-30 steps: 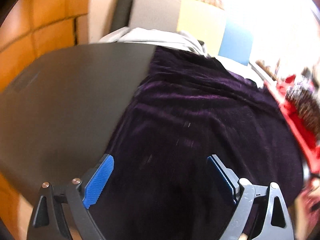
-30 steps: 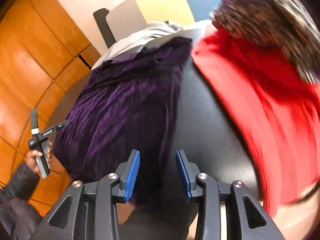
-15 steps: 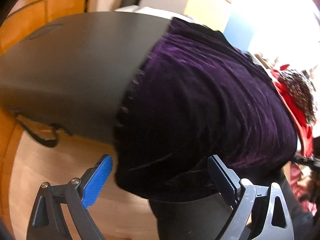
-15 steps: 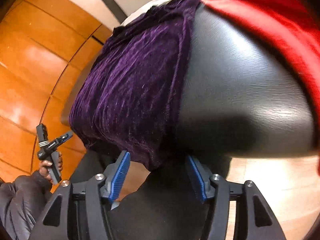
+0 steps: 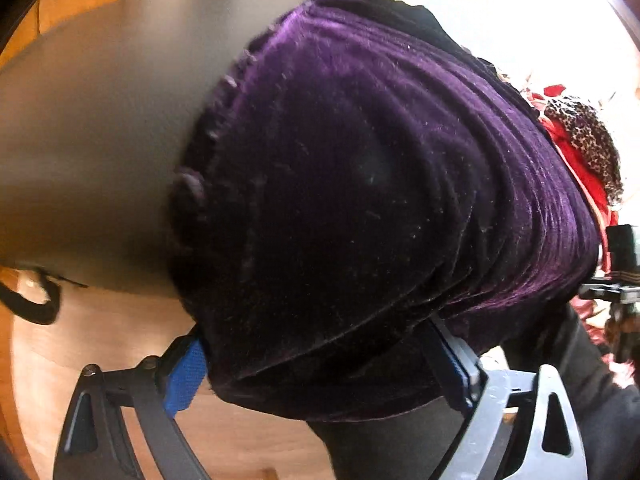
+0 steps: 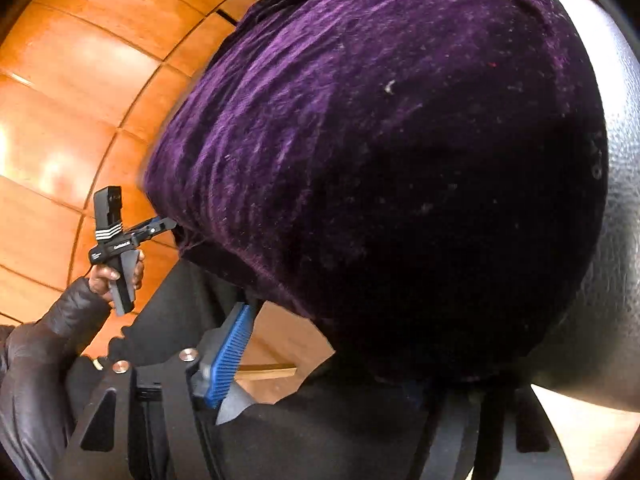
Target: Fold clothes
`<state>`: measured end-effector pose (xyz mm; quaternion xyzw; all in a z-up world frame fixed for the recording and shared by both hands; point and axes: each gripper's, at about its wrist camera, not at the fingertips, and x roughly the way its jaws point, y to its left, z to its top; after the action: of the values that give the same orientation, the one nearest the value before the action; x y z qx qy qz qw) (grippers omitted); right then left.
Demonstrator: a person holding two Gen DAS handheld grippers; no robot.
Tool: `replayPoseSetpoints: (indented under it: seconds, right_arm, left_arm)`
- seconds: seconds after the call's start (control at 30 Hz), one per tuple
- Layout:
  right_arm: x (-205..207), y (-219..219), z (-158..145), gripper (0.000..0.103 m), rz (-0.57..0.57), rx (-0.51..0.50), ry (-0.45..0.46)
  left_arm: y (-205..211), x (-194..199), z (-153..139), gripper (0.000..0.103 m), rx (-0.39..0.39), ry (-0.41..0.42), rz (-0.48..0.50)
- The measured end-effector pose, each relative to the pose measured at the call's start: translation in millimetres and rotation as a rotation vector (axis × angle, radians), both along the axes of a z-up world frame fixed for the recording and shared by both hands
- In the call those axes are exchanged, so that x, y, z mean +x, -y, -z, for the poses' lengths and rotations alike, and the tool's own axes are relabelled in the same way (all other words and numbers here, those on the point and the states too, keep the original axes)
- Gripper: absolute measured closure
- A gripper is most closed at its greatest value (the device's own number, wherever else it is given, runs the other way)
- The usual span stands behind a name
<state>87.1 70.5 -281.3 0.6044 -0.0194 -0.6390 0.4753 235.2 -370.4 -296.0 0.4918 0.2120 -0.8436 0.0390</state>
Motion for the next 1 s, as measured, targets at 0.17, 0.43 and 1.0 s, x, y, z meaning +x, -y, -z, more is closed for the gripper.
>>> replayPoseSetpoints:
  seconds: [0.17, 0.43, 1.0]
  right_arm:
    - [-1.7, -12.8, -2.8, 0.086, 0.076, 0.027, 0.006]
    - [19.0, -12.6, -48.0, 0.091, 0.073, -0.120, 0.010]
    - [8.9, -25.5, -58.2, 0.078, 0.170, -0.110, -0.068]
  left_arm:
    - [-18.4, -0.3, -8.8, 0.083, 0.027, 0.033, 0.093]
    - [-27.9, 15.9, -56.9, 0.091, 0.188, -0.054, 0.078]
    - [-22.3, -28.1, -92.5, 0.091, 0.230, -0.153, 0.116]
